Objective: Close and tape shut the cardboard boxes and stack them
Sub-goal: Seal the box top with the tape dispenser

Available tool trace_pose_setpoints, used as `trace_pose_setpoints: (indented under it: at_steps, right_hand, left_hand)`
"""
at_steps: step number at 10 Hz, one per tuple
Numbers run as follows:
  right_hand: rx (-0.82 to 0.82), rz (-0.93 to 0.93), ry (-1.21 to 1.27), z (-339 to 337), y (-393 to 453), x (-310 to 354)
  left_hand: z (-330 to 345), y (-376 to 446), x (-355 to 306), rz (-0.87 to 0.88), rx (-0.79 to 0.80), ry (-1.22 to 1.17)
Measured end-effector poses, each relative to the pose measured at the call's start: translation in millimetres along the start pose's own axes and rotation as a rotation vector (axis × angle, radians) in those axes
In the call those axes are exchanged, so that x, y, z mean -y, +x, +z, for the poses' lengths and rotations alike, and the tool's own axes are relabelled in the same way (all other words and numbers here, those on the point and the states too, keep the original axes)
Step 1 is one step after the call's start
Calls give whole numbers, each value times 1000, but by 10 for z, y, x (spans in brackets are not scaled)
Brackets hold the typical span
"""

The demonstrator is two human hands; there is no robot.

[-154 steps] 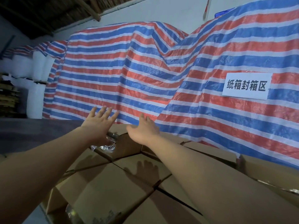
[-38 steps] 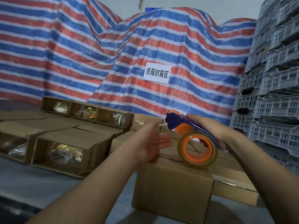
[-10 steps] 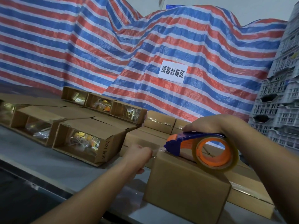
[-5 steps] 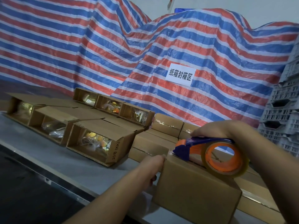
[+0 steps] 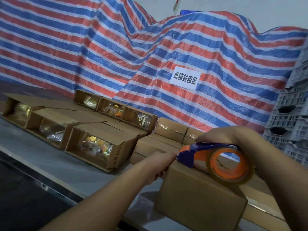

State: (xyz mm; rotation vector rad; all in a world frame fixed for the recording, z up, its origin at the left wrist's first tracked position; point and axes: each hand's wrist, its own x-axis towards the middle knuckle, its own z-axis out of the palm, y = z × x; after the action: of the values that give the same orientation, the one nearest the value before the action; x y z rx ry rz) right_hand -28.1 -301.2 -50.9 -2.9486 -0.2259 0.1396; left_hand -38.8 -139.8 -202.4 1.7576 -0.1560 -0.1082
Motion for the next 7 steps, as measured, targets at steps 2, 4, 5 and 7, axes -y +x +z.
trace_pose_setpoints:
  at_steps: [2, 4, 5, 7]
  right_hand:
    - [27, -28, -200, 31, -19, 1]
    - [35, -43, -41, -26, 31, -111]
    - [142, 17, 9, -110, -68, -126]
    - [151, 36, -77, -185, -28, -249]
  left_hand:
    - [4, 22, 56, 3, 24, -32]
    - [13, 17, -18, -34, -52, 89]
    - [-9, 34, -60, -25, -42, 152]
    - [-52, 4, -107, -29, 4, 170]
